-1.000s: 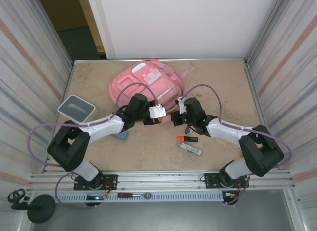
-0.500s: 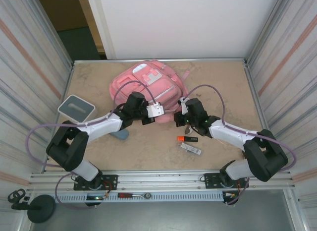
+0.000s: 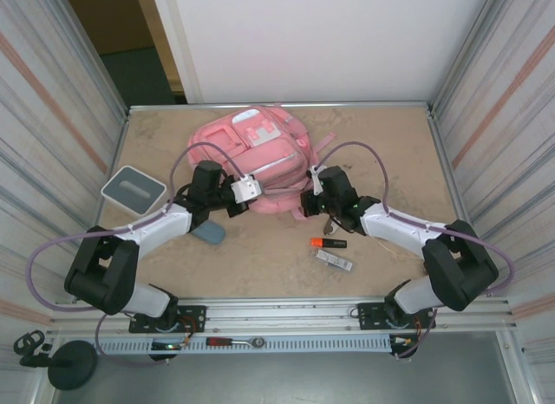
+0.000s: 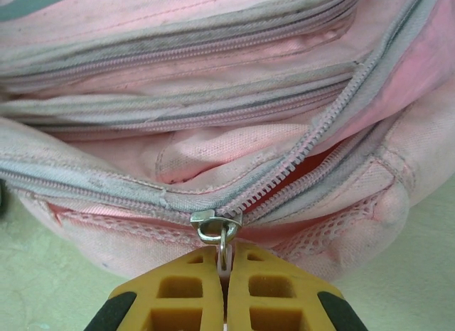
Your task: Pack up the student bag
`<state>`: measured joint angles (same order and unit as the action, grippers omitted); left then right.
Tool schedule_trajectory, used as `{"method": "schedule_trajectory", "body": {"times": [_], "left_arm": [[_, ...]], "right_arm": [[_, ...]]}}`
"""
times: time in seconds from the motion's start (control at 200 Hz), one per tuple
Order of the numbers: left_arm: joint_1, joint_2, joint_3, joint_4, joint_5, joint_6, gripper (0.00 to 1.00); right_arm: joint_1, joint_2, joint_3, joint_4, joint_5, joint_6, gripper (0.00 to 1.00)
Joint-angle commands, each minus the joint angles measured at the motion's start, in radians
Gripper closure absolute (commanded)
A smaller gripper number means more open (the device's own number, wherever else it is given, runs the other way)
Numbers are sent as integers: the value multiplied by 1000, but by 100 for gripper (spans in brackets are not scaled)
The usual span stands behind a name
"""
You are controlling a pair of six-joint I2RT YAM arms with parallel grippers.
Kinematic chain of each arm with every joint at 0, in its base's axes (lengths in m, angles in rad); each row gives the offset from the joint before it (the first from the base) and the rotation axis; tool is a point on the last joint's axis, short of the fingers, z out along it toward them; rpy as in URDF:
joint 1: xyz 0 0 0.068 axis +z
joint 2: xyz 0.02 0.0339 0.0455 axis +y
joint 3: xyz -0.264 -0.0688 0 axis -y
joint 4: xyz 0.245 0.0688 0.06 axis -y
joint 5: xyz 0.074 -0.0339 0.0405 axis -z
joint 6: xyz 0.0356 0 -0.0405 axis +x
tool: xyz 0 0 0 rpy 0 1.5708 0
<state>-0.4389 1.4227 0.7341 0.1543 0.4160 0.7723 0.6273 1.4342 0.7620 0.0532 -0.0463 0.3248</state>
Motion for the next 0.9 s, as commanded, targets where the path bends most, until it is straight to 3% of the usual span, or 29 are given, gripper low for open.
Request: {"method": "schedule_trajectory", "body": {"times": [0.0, 0.085, 0.17, 0.276, 0.401, 0.506, 0.611, 0.731, 0.852, 0.897], "left_arm": [[42, -23, 12, -16, -144, 4, 88], [12, -49, 40, -100, -102, -52, 63], [-49, -90, 22, -93, -89, -75, 48], [-123, -104, 16, -79, -98, -75, 39], [-170, -35, 65, -99, -131, -58, 38], [-188, 44, 125, -127, -149, -47, 42], [-188, 92, 156, -136, -141, -50, 52], [-170, 99, 158, -141, -113, -50, 71], [-116, 56, 144, -155, -40, -72, 99], [-93, 23, 128, -148, -7, -78, 100]], "right_arm": [[9, 14, 20, -25, 38, 1, 100], [26, 21, 21, 16, -5, 17, 100], [43, 24, 18, 48, -31, 31, 100], [61, 14, 17, 69, -42, 36, 100], [78, -2, 17, 80, -53, 39, 100], [89, -22, 11, 88, -64, 45, 100], [94, -45, -2, 95, -68, 51, 100], [92, -62, -21, 89, -52, 48, 100], [68, -64, -22, 22, 8, 33, 100], [42, -55, -15, -26, 43, 32, 100]]}}
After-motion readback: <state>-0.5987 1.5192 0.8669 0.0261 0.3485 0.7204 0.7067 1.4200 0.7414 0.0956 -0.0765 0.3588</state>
